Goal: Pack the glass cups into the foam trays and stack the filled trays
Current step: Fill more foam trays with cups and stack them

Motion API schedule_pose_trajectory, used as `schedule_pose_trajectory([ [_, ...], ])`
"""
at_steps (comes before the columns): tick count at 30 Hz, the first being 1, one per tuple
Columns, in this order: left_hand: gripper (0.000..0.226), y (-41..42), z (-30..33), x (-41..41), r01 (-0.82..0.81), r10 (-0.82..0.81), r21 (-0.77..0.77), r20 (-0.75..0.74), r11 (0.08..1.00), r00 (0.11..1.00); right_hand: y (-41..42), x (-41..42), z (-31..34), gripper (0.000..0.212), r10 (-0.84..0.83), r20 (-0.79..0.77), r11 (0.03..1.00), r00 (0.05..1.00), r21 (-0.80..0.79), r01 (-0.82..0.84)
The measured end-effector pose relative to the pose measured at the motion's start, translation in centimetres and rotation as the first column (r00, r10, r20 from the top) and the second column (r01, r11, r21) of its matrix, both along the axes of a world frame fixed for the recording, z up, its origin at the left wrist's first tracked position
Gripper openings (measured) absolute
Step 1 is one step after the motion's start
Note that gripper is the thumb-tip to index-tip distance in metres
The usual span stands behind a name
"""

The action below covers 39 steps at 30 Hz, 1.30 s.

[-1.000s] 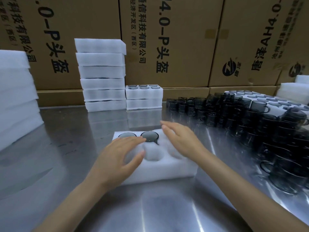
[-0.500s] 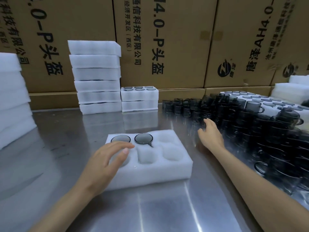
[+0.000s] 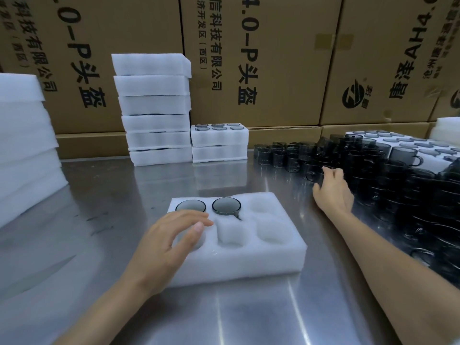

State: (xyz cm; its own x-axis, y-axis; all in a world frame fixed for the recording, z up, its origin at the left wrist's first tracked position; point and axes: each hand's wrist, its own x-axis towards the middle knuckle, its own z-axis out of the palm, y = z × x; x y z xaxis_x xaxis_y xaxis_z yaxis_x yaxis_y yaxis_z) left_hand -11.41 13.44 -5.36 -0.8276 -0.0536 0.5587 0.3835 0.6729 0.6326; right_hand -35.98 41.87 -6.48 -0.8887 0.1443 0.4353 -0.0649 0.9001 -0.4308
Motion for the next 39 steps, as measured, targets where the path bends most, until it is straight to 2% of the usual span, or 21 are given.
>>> schedule_pose_trajectory([
  [5, 0.044, 0.0, 0.0, 0.1, -0.001, 0.001, 0.006, 0.030, 1.000, 1.000, -0.3, 1.7, -0.1, 0.037, 0.034, -0.095, 0.999, 0.995, 0.029, -0.031],
  [10, 0.047, 0.0, 0.2, 0.2, 0.008, -0.007, -0.011, 0.053, 1.000, 0.999, -0.8, 4.6, -0.1, 0.046, 0.072, -0.109, 0.997, 0.991, 0.018, -0.071],
  [14, 0.049, 0.2, 0.4, 0.4, 0.008, -0.006, -0.036, 0.058, 0.999, 0.998, -1.5, 7.0, -0.3, 0.034, 0.175, -0.109, 0.985, 0.979, 0.027, -0.173],
  [17, 0.056, 0.2, 0.5, 0.5, 0.011, -0.009, -0.050, 0.055, 0.999, 0.998, -2.3, 8.3, -0.1, 0.018, 0.291, -0.174, 0.939, 0.941, -0.136, -0.316],
  [20, 0.059, 0.2, 0.6, 0.5, 0.002, 0.002, -0.053, 0.068, 0.999, 0.998, -3.0, 9.6, 1.7, 0.009, 0.328, -0.362, 0.811, 0.873, -0.367, -0.456],
  [22, 0.060, 0.2, 0.7, 0.5, -0.006, 0.010, -0.060, 0.075, 0.998, 0.997, -3.4, 10.4, 3.1, 0.008, 0.365, -0.412, 0.740, 0.835, -0.416, -0.529],
  [26, 0.059, 0.1, 0.7, 0.5, -0.013, 0.018, -0.064, 0.075, 0.998, 0.997, -4.9, 12.0, 4.1, 0.021, 0.551, -0.371, 0.663, 0.747, -0.349, -0.662],
  [29, 0.059, 0.1, 0.6, 0.5, -0.012, 0.017, -0.070, 0.070, 0.998, 0.997, -5.8, 12.6, 3.6, 0.022, 0.664, -0.282, 0.676, 0.693, -0.169, -0.717],
  [31, 0.059, 0.2, 0.6, 0.5, -0.011, 0.016, -0.074, 0.067, 0.997, 0.998, -5.9, 12.6, 3.4, 0.011, 0.673, -0.252, 0.697, 0.696, -0.099, -0.710],
  [33, 0.059, 0.2, 0.7, 0.5, -0.012, 0.017, -0.072, 0.066, 0.997, 0.998, -5.8, 12.5, 3.3, 0.004, 0.667, -0.243, 0.701, 0.705, -0.115, -0.703],
  [39, 0.059, 0.2, 0.8, 0.5, -0.013, 0.018, -0.077, 0.064, 0.997, 0.998, -6.0, 12.6, 3.6, 0.011, 0.655, -0.179, 0.726, 0.734, -0.118, -0.677],
])
